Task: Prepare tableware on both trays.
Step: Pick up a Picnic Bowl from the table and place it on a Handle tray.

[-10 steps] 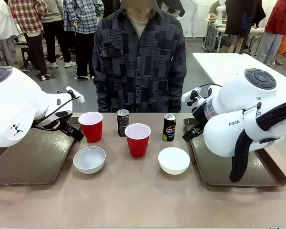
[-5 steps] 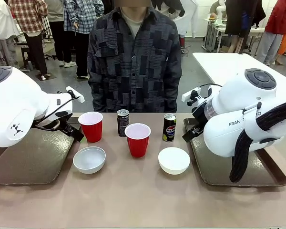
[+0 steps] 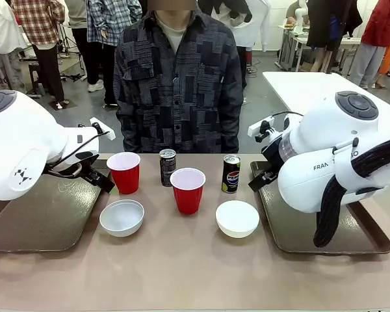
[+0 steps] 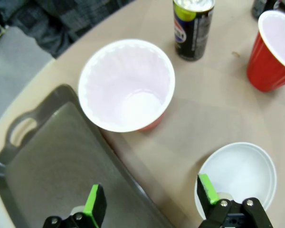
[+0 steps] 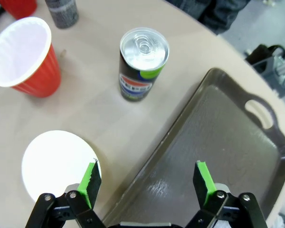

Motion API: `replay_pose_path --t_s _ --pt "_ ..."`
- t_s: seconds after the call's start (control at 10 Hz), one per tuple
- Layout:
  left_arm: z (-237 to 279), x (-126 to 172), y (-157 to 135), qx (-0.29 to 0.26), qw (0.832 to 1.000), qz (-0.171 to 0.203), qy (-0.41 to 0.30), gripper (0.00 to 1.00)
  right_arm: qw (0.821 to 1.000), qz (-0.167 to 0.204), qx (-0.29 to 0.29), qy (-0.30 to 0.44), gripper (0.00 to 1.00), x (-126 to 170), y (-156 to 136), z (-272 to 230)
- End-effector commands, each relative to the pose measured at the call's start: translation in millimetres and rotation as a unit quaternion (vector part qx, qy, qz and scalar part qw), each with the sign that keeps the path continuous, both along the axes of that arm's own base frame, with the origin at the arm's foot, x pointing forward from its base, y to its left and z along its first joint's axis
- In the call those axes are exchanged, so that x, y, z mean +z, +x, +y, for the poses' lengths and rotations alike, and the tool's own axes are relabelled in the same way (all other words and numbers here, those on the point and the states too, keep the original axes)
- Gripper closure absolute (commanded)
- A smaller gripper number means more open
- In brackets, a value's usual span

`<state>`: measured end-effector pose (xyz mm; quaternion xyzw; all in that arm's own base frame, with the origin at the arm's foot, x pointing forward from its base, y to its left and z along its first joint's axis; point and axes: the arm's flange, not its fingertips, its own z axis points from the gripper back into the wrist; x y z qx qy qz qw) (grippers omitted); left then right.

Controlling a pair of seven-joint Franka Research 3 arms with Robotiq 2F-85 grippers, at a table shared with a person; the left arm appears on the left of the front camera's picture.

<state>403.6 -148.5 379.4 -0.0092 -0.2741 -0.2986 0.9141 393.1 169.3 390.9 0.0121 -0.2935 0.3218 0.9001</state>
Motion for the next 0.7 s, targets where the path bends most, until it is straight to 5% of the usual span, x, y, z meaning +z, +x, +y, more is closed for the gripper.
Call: replay_pose_path --t_s 0.0,0.2,0.6 --pt "37.7 38.0 -55.5 -0.012 0.999 -0.034 0.019 0.00 1.000 -0.017 0.009 0.008 0.00 28.2 -73.6 -18.3" --pt "64.6 50.8 -103.0 -0.018 0.999 0.010 0.038 0.00 1.000 0.024 -0.017 -0.004 0.00 23.5 -131.1 -44.2" --pt "87.7 41.9 -155.0 0.020 0.989 0.143 0.030 0.00 0.975 0.189 -0.114 -0.031 0.00 -26.9 -187.4 -77.7"
